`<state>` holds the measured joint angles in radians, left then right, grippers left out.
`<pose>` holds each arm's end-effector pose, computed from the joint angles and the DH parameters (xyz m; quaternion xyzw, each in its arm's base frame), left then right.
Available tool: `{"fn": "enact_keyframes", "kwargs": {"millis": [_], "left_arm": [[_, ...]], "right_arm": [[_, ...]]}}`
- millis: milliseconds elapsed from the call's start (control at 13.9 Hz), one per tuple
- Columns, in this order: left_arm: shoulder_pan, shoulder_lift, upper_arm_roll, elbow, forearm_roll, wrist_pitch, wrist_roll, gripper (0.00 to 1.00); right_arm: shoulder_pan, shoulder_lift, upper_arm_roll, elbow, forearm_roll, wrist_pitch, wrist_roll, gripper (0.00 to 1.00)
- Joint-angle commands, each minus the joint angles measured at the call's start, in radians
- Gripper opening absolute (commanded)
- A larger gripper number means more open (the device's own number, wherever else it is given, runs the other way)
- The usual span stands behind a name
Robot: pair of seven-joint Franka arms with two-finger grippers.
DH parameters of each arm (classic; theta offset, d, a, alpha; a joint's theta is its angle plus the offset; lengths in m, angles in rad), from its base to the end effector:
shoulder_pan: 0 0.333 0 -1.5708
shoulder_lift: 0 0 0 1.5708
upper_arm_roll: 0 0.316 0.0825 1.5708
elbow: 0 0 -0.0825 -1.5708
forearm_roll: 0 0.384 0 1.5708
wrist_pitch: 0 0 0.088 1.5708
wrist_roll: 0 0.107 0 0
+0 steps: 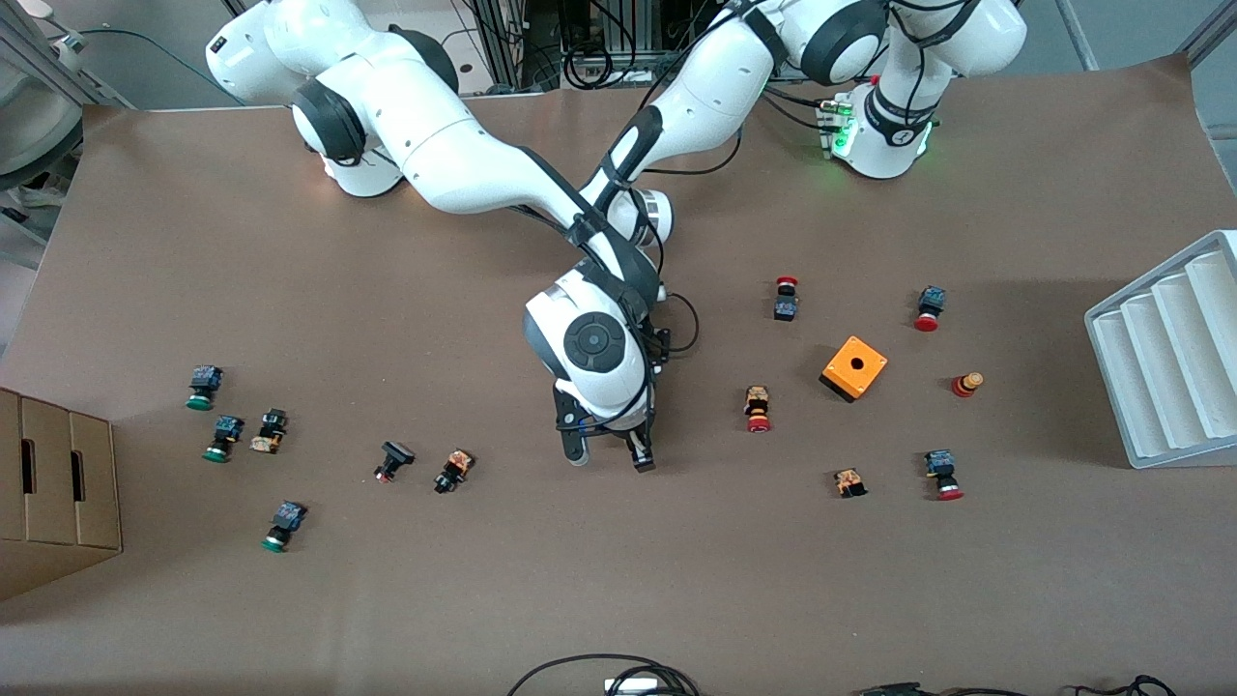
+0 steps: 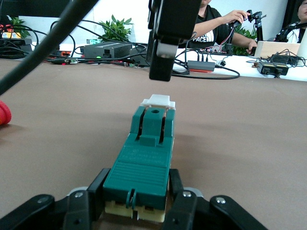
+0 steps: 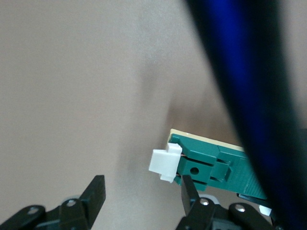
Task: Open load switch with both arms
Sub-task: 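Close the right gripper on the white handle while the left gripper holds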
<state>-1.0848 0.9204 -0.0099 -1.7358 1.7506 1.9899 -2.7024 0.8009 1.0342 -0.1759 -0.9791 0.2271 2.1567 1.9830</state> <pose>0.3389 -0.5239 0.0526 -0.7999 -0.0746 -0.5952 0.0179 0.6088 0.5184 0.2465 -0.7711 0.6314 0.0058 0.0819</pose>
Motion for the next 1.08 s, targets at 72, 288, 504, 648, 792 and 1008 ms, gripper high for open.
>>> {"fn": "enact_keyframes", "kwargs": {"millis": [72, 288, 504, 648, 792, 1008], "left_arm": [[0.002, 0.014, 0.001, 0.025, 0.020, 0.010, -0.007, 0.54], [0.002, 0.014, 0.002, 0.025, 0.020, 0.010, -0.007, 0.54], [0.002, 0.012, 0.002, 0.027, 0.020, 0.010, -0.005, 0.54], [0.002, 0.012, 0.002, 0.027, 0.020, 0.012, -0.007, 0.54], [0.002, 0.012, 0.002, 0.027, 0.020, 0.012, -0.007, 0.54], [0.002, 0.011, 0.002, 0.027, 0.020, 0.012, -0.005, 0.54]], "right_arm": [[0.004, 0.044, -0.016, 0.060, 0.031, -0.037, 0.020, 0.68], [0.004, 0.047, -0.016, 0.060, 0.031, -0.043, 0.020, 0.66], [0.004, 0.047, -0.014, 0.059, 0.031, -0.044, 0.020, 0.63], [0.003, 0.049, -0.016, 0.059, 0.031, -0.040, 0.020, 0.63], [-0.003, 0.055, -0.017, 0.060, 0.031, -0.035, 0.017, 0.63], [-0.003, 0.064, -0.016, 0.059, 0.031, -0.037, 0.019, 0.62]]}}
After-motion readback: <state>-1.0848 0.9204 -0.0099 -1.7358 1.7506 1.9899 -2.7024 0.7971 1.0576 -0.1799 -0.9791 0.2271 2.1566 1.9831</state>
